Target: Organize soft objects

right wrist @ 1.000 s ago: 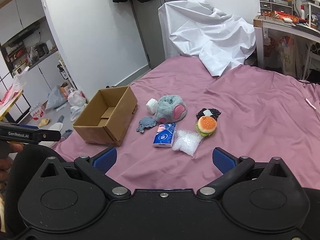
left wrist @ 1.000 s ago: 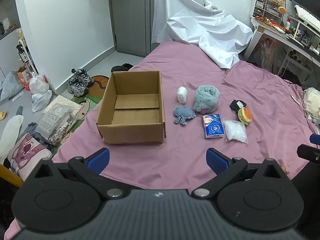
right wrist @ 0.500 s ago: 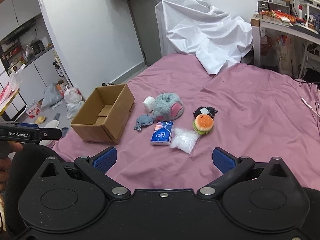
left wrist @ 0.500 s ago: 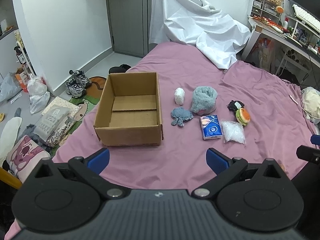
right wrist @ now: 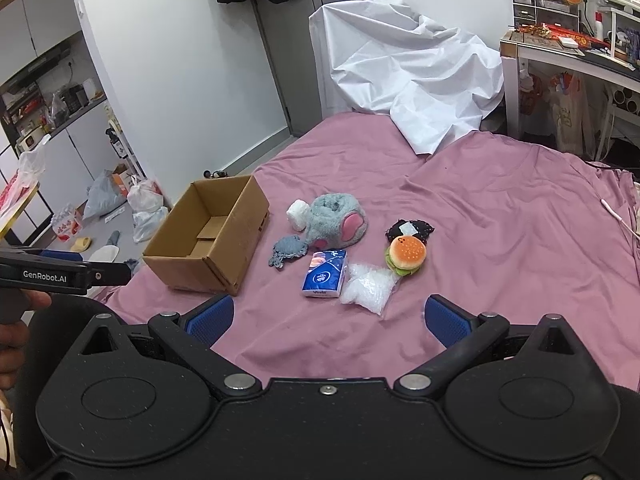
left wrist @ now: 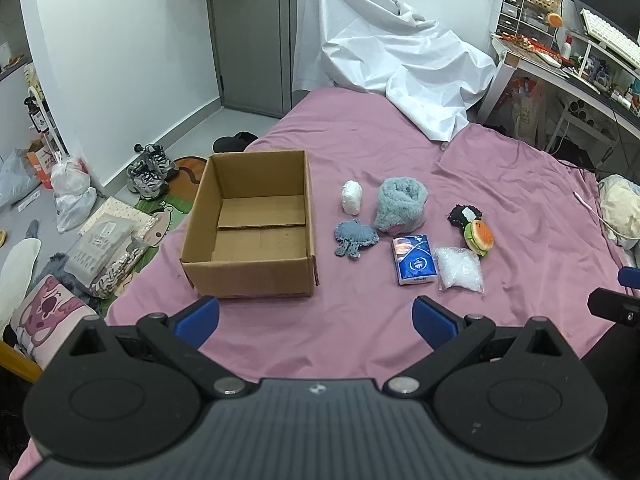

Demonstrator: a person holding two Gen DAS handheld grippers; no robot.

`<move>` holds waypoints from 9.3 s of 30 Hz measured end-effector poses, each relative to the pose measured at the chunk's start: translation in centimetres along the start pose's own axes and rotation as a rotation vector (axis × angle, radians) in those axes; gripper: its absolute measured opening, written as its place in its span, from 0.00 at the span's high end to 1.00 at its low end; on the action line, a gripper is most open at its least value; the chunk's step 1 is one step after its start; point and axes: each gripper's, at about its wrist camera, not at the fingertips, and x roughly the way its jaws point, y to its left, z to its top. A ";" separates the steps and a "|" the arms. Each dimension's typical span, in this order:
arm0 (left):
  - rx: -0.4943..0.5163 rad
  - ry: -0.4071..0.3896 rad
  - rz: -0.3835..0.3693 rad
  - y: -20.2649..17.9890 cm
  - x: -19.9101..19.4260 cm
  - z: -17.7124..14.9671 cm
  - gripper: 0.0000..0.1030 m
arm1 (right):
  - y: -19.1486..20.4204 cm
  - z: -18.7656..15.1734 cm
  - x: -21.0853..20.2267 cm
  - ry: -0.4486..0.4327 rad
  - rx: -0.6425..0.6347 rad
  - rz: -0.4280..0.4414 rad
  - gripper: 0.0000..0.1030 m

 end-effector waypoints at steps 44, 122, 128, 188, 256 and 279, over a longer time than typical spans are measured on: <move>-0.024 0.015 -0.054 -1.4 4.2 2.2 0.02 | -0.2 2.6 3.6 -0.012 0.043 -0.031 0.00; -0.246 0.308 -0.250 -8.1 27.1 1.9 0.52 | -10.7 1.0 22.8 0.390 0.646 -0.025 0.34; -0.258 0.299 -0.238 -7.5 25.9 1.9 0.52 | -10.0 1.1 24.0 0.409 0.623 -0.057 0.35; -0.300 0.010 0.028 0.9 13.2 7.3 0.52 | -0.8 9.3 18.0 0.039 0.311 0.267 0.69; -0.378 0.079 0.047 13.2 18.3 10.1 0.09 | 8.1 13.1 25.5 0.051 0.292 0.231 0.03; -0.342 -0.003 0.006 9.0 12.6 9.9 0.00 | 5.8 12.6 17.7 0.089 0.041 0.289 0.00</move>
